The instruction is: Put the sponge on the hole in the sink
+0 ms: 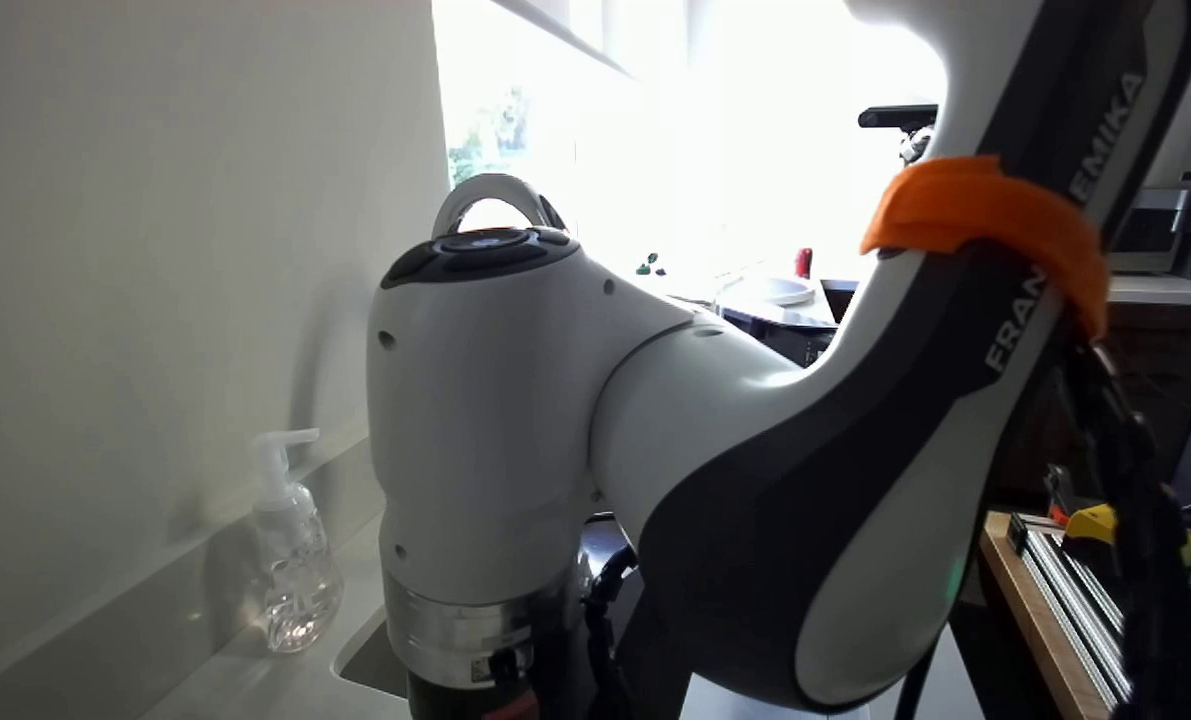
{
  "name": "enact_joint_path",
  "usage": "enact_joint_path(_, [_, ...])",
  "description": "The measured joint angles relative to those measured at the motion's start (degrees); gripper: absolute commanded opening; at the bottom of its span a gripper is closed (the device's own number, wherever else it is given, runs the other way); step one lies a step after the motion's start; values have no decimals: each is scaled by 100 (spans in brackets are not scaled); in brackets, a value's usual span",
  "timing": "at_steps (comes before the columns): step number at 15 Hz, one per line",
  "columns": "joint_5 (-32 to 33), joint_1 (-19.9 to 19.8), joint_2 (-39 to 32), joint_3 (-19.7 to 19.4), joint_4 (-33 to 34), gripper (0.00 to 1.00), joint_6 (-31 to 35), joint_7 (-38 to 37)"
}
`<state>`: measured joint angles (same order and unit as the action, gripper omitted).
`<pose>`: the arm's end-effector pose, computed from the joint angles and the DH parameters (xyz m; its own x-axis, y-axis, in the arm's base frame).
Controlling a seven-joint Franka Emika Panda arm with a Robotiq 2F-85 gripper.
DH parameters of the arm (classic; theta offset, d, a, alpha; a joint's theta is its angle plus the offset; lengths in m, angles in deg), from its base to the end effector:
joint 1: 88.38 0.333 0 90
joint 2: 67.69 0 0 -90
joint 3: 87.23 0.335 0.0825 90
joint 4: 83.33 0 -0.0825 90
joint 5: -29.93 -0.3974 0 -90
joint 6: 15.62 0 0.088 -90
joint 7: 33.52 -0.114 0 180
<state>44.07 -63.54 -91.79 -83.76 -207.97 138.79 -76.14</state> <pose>0.5133 0.2850 0.2036 0.9899 -0.0375 0.1364 -0.0399 -0.9991 0.0143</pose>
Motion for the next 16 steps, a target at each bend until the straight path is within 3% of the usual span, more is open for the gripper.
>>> enact_joint_path(8, [-51, -98, 244, -509, -350, 37, 199, -397])
enact_joint_path(16, [-451, -446, 678, -599, -1067, 37, 210, -980])
